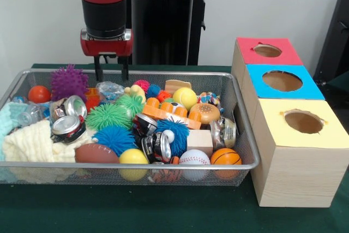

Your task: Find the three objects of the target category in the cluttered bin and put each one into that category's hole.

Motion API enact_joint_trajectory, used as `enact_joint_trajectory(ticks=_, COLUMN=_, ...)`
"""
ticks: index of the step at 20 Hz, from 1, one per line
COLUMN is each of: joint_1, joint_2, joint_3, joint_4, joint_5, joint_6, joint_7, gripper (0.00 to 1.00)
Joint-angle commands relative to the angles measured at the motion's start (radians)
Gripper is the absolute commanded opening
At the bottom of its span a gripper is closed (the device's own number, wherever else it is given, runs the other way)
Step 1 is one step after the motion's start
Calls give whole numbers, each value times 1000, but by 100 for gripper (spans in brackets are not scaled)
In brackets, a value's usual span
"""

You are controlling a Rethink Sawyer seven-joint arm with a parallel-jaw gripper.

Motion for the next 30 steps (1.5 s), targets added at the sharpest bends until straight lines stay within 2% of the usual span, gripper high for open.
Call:
enact_joint_trajectory(ticks=1, joint_1=11, joint_2=88, joint_3=77, joint_4=-103, joint_5=-79, joint_6=48, joint_7=-98, gripper=100)
enact_joint_trajectory(ticks=13, joint_1=-1, joint_2=95, joint_3=70, joint_4=-132, joint_5=-137, joint_6=52, joint_7=-115, gripper=100)
enact_joint_trajectory(ticks=19, joint_1=-6, joint_2=82, joint_3=54, joint_4=-105, joint_5=-168, joint_6=44, joint_7=-108, gripper=100)
enact_joint_trajectory(ticks=25, joint_1=4, joint_2=110, joint_3=66, joint_4=-120, joint_5=-147, joint_6=90, joint_7=-96, gripper=100)
enact_joint_trajectory(ticks=30, joint_1=-1, joint_2=99, joint_3=52, joint_4=-98, joint_5=-155, joint_6=92, joint_7=-93, gripper=100)
